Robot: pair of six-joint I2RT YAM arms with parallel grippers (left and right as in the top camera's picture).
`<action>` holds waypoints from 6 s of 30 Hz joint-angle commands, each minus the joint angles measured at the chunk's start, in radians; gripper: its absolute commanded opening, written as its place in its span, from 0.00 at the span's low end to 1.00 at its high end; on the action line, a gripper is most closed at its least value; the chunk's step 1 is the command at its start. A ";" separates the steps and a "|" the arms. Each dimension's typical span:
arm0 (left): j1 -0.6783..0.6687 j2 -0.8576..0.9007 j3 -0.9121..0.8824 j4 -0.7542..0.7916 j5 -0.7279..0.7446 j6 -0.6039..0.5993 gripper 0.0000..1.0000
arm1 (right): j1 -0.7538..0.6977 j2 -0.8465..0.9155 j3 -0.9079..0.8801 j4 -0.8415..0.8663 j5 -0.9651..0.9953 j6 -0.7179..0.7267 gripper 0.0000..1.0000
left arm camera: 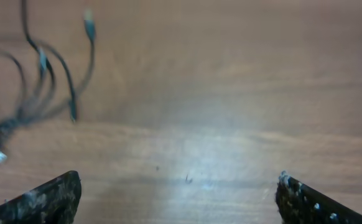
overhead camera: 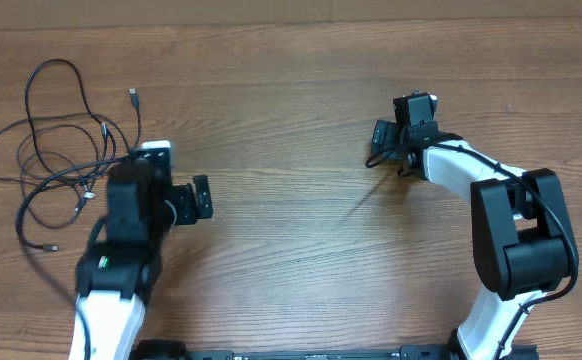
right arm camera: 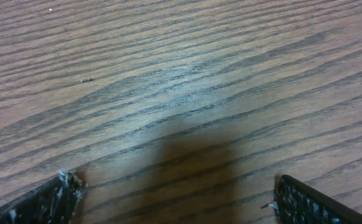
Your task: Untangle cables
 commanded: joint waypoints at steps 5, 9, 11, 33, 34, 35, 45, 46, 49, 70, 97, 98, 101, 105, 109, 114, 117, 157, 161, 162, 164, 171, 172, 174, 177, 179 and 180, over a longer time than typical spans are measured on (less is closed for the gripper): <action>0.010 -0.178 0.006 -0.001 0.009 -0.018 0.99 | -0.005 0.125 -0.080 -0.039 -0.171 0.050 1.00; 0.010 -0.225 0.005 -0.025 0.009 -0.018 1.00 | -0.005 0.125 -0.080 -0.039 -0.171 0.050 1.00; 0.010 -0.257 0.005 -0.052 0.009 -0.018 1.00 | -0.005 0.125 -0.080 -0.039 -0.171 0.050 1.00; 0.010 -0.738 0.005 -0.525 0.009 -0.018 1.00 | -0.005 0.125 -0.080 -0.039 -0.171 0.050 1.00; 0.010 -0.761 0.005 -0.547 0.009 -0.018 0.99 | -0.005 0.125 -0.080 -0.039 -0.171 0.050 1.00; 0.010 -0.780 0.005 -0.567 0.009 -0.018 1.00 | -0.005 0.125 -0.080 -0.039 -0.171 0.050 1.00; 0.010 -0.912 0.001 -0.602 0.009 -0.018 0.99 | -0.005 0.125 -0.080 -0.039 -0.171 0.050 1.00; 0.010 -0.912 0.000 -0.602 0.009 -0.018 1.00 | -0.005 0.125 -0.080 -0.039 -0.171 0.050 1.00; 0.010 -0.912 -0.004 -0.535 0.009 -0.018 1.00 | -0.005 0.125 -0.080 -0.039 -0.171 0.050 1.00; 0.010 -0.912 -0.586 0.938 0.038 0.005 0.99 | -0.005 0.125 -0.080 -0.039 -0.171 0.050 1.00; 0.010 -0.912 -0.740 0.441 0.038 0.036 1.00 | -0.005 0.125 -0.080 -0.039 -0.171 0.050 1.00; 0.010 -0.912 -0.740 0.441 0.038 0.036 1.00 | -0.005 0.125 -0.080 -0.039 -0.171 0.050 1.00; 0.010 -0.912 -0.740 0.441 0.038 0.042 0.99 | -0.005 0.125 -0.080 -0.039 -0.171 0.050 1.00; 0.010 -0.912 -0.740 0.441 0.038 0.051 1.00 | -0.005 0.125 -0.080 -0.039 -0.171 0.050 1.00; 0.010 -0.912 -0.740 0.442 0.036 0.051 0.99 | -0.005 0.125 -0.080 -0.039 -0.171 0.050 1.00; 0.010 -0.912 -0.740 0.441 0.037 0.051 1.00 | -0.005 0.125 -0.080 -0.039 -0.171 0.050 1.00; 0.010 -0.912 -0.740 0.441 0.037 0.051 0.99 | -0.005 0.125 -0.080 -0.039 -0.171 0.050 1.00; 0.010 -0.909 -0.740 0.442 0.037 0.051 1.00 | -0.001 0.121 -0.081 -0.024 -0.171 0.050 1.00; 0.010 -0.909 -0.740 0.442 0.037 0.051 1.00 | 0.000 0.109 -0.081 -0.024 -0.171 0.050 1.00; 0.010 -0.909 -0.740 0.442 0.037 0.051 0.99 | 0.000 0.103 -0.081 -0.024 -0.171 0.050 1.00; 0.010 -0.909 -0.740 0.441 0.037 0.051 0.99 | 0.000 0.083 -0.081 -0.025 -0.171 0.050 1.00; 0.010 -0.909 -0.740 0.441 0.037 0.051 0.99 | 0.002 -0.103 -0.081 -0.025 -0.171 0.050 1.00; 0.010 -0.909 -0.740 0.442 0.037 0.051 0.99 | 0.002 -0.148 -0.081 -0.025 -0.171 0.050 1.00; 0.010 -0.909 -0.740 0.442 0.037 0.051 0.99 | 0.002 -0.233 -0.081 -0.025 -0.171 0.050 1.00; 0.010 -0.909 -0.740 0.441 0.037 0.051 0.99 | 0.002 -0.387 -0.081 -0.025 -0.171 0.050 1.00; 0.010 -0.909 -0.740 0.442 0.037 0.051 0.99 | 0.002 -0.498 -0.081 -0.025 -0.171 0.050 1.00; 0.010 -0.909 -0.740 0.442 0.037 0.051 1.00 | 0.002 -0.550 -0.081 -0.025 -0.171 0.050 1.00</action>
